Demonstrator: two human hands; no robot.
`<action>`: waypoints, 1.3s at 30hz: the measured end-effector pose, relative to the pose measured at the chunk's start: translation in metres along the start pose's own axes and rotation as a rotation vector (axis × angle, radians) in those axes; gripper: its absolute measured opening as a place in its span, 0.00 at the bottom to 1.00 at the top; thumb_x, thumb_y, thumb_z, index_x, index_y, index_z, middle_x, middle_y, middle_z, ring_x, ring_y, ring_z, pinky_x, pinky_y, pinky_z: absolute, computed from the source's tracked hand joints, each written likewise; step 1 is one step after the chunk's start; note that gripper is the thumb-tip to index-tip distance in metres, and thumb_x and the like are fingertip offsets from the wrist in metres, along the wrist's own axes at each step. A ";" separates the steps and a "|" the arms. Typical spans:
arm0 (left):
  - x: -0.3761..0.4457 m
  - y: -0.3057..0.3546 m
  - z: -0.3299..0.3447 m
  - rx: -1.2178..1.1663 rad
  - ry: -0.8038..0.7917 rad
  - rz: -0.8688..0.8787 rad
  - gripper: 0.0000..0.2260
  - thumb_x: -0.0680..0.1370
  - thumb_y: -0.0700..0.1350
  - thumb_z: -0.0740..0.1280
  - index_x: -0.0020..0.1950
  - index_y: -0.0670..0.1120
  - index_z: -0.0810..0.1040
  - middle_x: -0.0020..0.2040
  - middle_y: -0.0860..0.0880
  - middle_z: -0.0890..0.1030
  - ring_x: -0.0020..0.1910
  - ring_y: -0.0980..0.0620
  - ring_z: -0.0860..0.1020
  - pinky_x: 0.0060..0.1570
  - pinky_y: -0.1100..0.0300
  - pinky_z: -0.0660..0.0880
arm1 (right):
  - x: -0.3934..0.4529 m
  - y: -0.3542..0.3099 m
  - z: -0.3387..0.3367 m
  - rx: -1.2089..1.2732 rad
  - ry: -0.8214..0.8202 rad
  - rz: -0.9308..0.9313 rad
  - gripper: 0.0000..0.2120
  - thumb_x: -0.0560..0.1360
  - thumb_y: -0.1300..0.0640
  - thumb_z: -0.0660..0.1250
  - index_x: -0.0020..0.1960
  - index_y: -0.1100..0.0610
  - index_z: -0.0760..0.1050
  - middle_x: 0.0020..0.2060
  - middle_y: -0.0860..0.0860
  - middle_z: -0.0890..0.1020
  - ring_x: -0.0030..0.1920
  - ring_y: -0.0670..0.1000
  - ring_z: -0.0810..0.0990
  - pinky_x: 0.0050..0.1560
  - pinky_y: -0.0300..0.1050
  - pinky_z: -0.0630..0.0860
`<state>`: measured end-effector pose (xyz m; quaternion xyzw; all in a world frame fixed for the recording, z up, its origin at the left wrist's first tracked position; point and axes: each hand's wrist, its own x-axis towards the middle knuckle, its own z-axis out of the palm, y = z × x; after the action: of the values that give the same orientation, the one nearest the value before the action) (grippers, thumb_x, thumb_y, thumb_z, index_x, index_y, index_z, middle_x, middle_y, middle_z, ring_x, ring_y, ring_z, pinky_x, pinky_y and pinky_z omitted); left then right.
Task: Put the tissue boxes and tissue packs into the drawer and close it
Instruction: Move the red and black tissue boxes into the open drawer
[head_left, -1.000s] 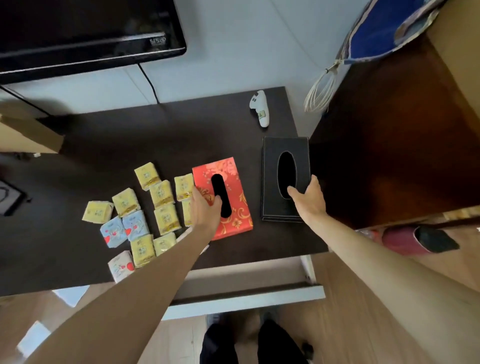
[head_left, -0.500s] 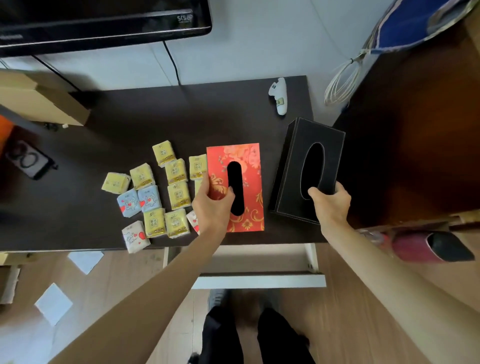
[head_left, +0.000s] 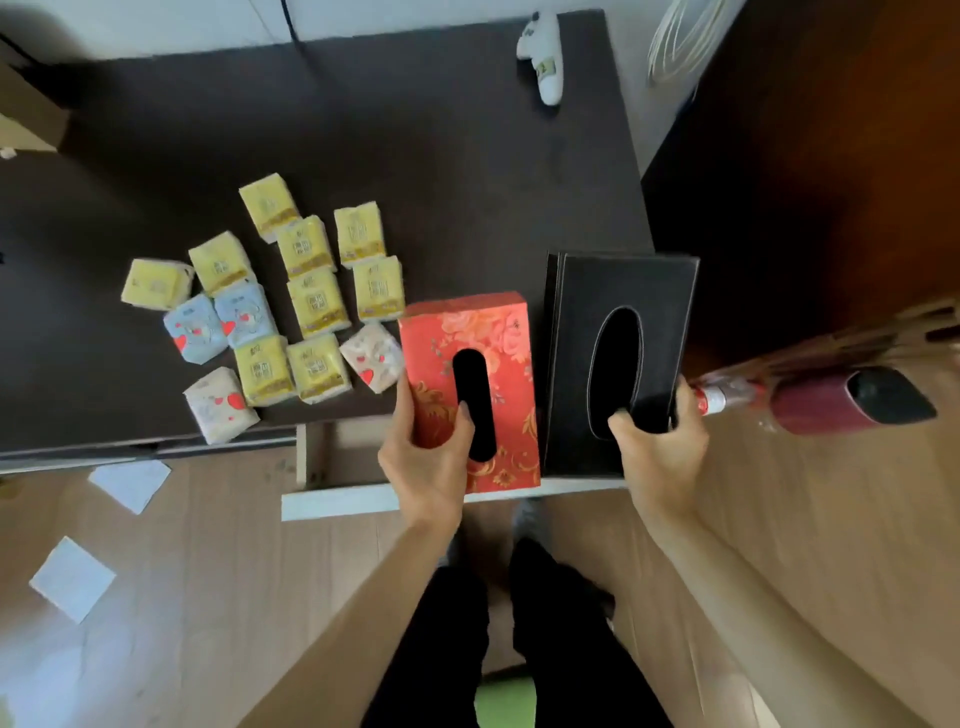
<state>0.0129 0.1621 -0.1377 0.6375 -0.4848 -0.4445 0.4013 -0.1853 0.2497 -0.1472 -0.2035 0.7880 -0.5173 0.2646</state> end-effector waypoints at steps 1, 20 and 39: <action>-0.001 -0.003 -0.001 0.016 -0.002 0.025 0.31 0.71 0.52 0.76 0.68 0.74 0.67 0.53 0.76 0.78 0.54 0.73 0.77 0.53 0.77 0.71 | -0.003 0.003 0.001 0.008 0.009 -0.013 0.28 0.68 0.60 0.74 0.66 0.44 0.77 0.55 0.41 0.86 0.57 0.42 0.84 0.54 0.31 0.78; -0.011 -0.080 -0.034 0.384 -0.064 0.553 0.27 0.66 0.58 0.72 0.63 0.58 0.70 0.56 0.58 0.76 0.49 0.71 0.73 0.48 0.74 0.68 | -0.020 0.068 -0.021 -0.361 -0.035 -0.315 0.22 0.62 0.41 0.69 0.56 0.39 0.71 0.47 0.33 0.82 0.48 0.35 0.80 0.44 0.38 0.73; -0.066 -0.083 -0.069 0.842 -0.293 0.649 0.23 0.70 0.56 0.69 0.52 0.43 0.64 0.39 0.52 0.69 0.42 0.41 0.74 0.37 0.54 0.61 | -0.099 0.077 -0.063 -0.859 -0.036 -0.356 0.22 0.64 0.35 0.65 0.50 0.49 0.71 0.40 0.46 0.78 0.38 0.58 0.75 0.40 0.53 0.70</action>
<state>0.0915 0.2489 -0.1851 0.4920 -0.8432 -0.1497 0.1566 -0.1519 0.3825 -0.1776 -0.4358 0.8790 -0.1776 0.0770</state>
